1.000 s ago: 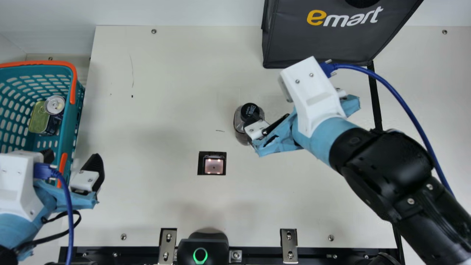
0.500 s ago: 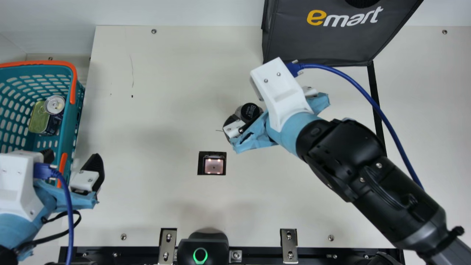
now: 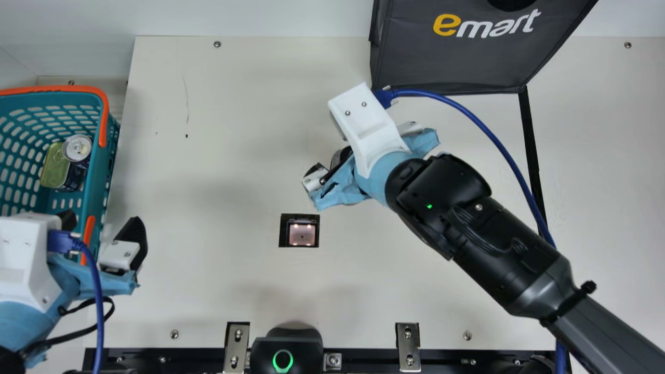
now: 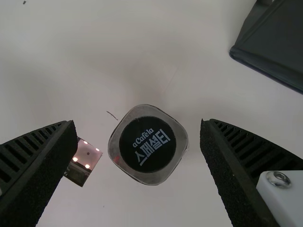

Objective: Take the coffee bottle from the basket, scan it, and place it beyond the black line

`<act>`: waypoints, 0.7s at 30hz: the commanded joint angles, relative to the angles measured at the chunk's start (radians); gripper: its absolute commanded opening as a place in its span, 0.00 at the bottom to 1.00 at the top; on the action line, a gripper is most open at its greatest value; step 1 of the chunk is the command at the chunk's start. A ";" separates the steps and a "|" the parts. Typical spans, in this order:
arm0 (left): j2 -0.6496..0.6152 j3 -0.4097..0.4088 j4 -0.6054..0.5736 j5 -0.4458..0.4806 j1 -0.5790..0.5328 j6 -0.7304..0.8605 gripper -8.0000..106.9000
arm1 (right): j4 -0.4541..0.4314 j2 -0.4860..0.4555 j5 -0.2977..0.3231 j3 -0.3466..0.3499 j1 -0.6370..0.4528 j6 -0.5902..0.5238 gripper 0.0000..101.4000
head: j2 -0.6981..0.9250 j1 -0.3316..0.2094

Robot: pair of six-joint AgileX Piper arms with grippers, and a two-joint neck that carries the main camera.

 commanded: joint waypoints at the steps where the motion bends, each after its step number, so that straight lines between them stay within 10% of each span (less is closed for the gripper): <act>1: 0.000 0.000 0.000 0.000 0.000 0.000 0.85 | -0.002 0.006 -0.002 0.001 -0.001 0.001 0.90 | 0.002 -0.026; 12: 0.000 0.000 0.000 0.000 0.000 0.000 0.85 | -0.012 0.035 -0.007 0.009 -0.006 0.011 0.90 | 0.002 -0.026; 21: 0.000 0.000 0.000 0.000 0.000 0.000 0.85 | -0.021 0.042 -0.008 0.014 -0.010 0.023 0.30 | 0.002 -0.026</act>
